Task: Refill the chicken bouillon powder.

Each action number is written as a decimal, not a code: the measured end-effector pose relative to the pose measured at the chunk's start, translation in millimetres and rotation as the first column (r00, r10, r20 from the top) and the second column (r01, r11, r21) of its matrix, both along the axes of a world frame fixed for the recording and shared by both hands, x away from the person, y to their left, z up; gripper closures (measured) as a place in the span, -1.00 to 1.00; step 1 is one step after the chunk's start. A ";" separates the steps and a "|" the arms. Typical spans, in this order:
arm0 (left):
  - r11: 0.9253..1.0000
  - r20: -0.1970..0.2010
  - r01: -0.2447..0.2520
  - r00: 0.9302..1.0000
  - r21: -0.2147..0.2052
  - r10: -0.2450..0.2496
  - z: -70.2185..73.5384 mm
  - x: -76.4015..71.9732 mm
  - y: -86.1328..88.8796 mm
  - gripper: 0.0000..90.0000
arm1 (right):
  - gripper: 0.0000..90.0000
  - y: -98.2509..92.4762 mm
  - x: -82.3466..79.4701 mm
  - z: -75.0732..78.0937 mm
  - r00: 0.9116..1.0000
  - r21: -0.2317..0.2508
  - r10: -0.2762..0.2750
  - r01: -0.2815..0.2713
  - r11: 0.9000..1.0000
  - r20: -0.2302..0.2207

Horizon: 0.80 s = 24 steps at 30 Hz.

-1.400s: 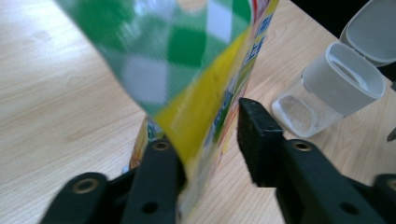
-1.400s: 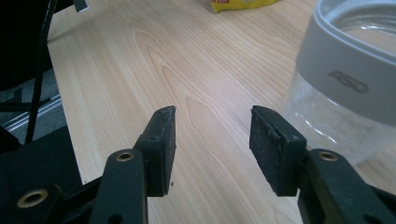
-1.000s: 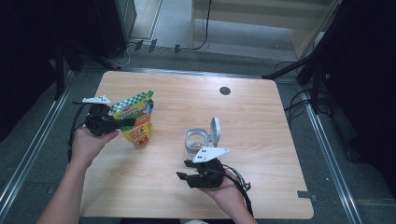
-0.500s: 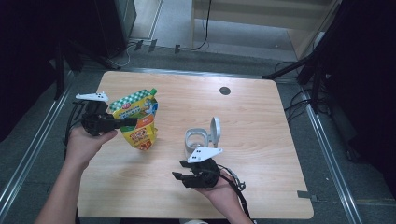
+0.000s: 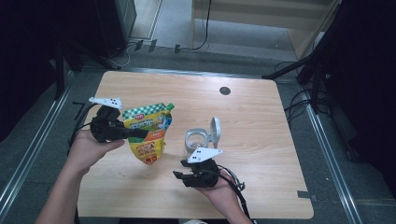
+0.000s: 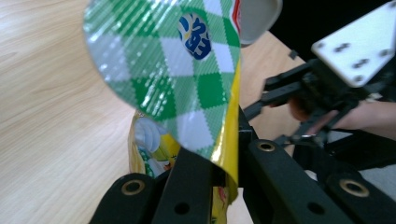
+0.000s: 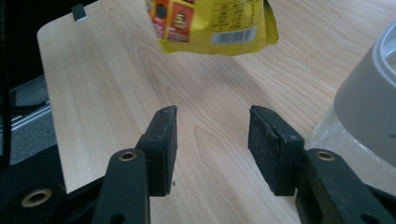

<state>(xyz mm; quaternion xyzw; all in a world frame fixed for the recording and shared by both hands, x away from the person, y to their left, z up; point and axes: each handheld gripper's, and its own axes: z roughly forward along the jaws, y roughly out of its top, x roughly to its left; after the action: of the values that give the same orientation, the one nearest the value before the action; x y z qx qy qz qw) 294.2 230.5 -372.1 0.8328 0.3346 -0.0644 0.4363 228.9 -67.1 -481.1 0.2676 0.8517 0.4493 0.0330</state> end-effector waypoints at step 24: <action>0.991 -0.077 0.124 0.989 -0.057 -0.128 22.2 -29.4 -39.6 1.00 | 0.40 15.3 6.5 -25.6 0.997 0.016 -0.072 0.072 0.997 0.040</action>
<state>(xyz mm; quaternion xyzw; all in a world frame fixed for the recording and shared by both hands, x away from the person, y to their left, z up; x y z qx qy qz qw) 264.8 191.0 -349.9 0.8375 0.2967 -0.1338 0.4390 235.4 -51.8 -506.7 0.2892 0.8374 0.4593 0.0644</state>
